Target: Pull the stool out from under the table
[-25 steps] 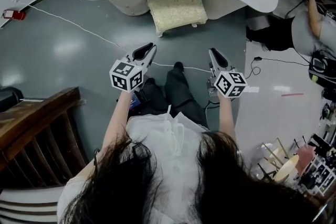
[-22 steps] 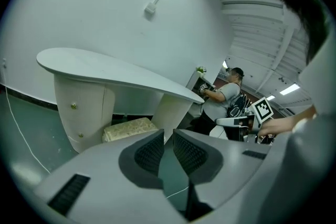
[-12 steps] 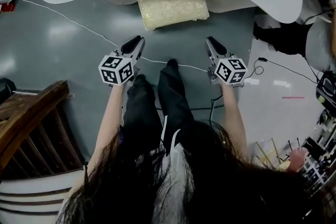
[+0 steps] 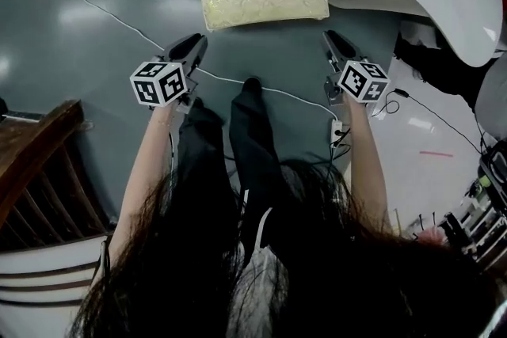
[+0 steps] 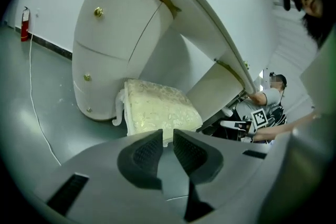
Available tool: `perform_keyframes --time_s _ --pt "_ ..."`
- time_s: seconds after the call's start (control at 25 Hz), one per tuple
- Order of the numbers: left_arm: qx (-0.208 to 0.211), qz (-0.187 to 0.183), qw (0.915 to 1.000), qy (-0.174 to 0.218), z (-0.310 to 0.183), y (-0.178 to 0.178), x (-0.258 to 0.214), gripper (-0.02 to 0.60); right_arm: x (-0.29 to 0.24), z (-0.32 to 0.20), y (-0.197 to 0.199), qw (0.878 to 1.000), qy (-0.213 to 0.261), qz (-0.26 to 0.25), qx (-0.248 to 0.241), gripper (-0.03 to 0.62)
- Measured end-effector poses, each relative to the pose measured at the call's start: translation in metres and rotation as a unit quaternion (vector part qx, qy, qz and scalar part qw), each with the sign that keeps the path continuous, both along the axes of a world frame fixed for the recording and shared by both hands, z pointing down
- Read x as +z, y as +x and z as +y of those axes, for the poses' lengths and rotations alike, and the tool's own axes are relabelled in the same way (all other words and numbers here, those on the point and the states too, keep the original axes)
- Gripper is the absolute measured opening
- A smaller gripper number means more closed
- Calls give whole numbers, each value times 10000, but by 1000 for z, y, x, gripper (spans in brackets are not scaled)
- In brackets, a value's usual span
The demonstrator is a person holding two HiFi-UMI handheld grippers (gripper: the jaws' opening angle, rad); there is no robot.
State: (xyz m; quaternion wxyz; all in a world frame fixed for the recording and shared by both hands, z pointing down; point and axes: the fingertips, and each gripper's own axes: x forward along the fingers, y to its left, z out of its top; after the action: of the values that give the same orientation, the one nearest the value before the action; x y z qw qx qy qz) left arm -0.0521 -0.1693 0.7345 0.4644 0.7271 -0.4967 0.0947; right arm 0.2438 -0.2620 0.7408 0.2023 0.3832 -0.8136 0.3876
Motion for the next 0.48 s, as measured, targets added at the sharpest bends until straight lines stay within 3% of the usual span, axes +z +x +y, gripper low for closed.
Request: perform_keyframes --time_s 0.16,0.28,0.32,0.4,0.48 --pt "9 36 9998 -179 -7 2 31 54 30 -21 10 9998 -211 -58 23 64" --pt "-264 280 9988 -286 -14 2 51 70 52 -35 19 9992 -376 -150 55 67" --pt "-363 380 9981 -310 -19 2 57 104 58 -41 20 9988 -429 -208 89 87" --pt "-463 535 9969 -345 -27 3 67 216 67 -53 20 9973 -551 -439 199 194" --pt "-468 626 9962 -382 -30 5 77 242 73 -59 15 9945 -691 -739 264 227"
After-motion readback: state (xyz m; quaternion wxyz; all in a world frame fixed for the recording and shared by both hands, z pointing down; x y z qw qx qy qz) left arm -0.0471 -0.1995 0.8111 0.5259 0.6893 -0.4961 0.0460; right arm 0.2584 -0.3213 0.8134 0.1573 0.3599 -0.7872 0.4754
